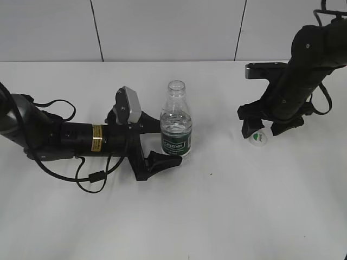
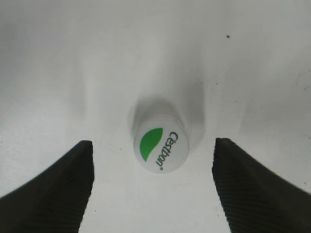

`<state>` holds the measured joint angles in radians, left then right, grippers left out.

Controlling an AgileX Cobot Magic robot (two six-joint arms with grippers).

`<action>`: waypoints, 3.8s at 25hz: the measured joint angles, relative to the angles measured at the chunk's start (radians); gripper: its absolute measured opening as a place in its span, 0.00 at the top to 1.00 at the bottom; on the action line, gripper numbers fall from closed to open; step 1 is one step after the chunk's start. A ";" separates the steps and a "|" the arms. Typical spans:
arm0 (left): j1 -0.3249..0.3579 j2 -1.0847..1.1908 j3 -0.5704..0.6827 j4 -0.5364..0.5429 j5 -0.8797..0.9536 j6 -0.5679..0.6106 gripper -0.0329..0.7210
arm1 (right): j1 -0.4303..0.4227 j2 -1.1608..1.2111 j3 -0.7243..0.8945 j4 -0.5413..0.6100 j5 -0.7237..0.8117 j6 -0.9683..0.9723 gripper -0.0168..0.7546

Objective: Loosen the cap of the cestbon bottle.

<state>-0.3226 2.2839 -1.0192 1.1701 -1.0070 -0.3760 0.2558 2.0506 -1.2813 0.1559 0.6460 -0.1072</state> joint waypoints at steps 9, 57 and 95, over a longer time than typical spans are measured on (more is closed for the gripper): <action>0.088 -0.077 0.085 0.034 0.008 -0.004 0.17 | 0.000 -0.050 0.000 0.000 0.032 -0.012 0.23; 0.155 -0.643 -0.167 -0.930 1.977 0.301 0.20 | -0.097 -0.315 -0.083 -0.162 0.407 -0.049 0.23; 0.214 -1.888 0.492 -1.103 2.073 0.329 0.20 | -0.105 -1.438 0.732 -0.091 0.358 -0.011 0.23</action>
<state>-0.1086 0.3959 -0.5273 0.0670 1.0655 -0.0474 0.1508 0.6122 -0.5492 0.0654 1.0039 -0.1187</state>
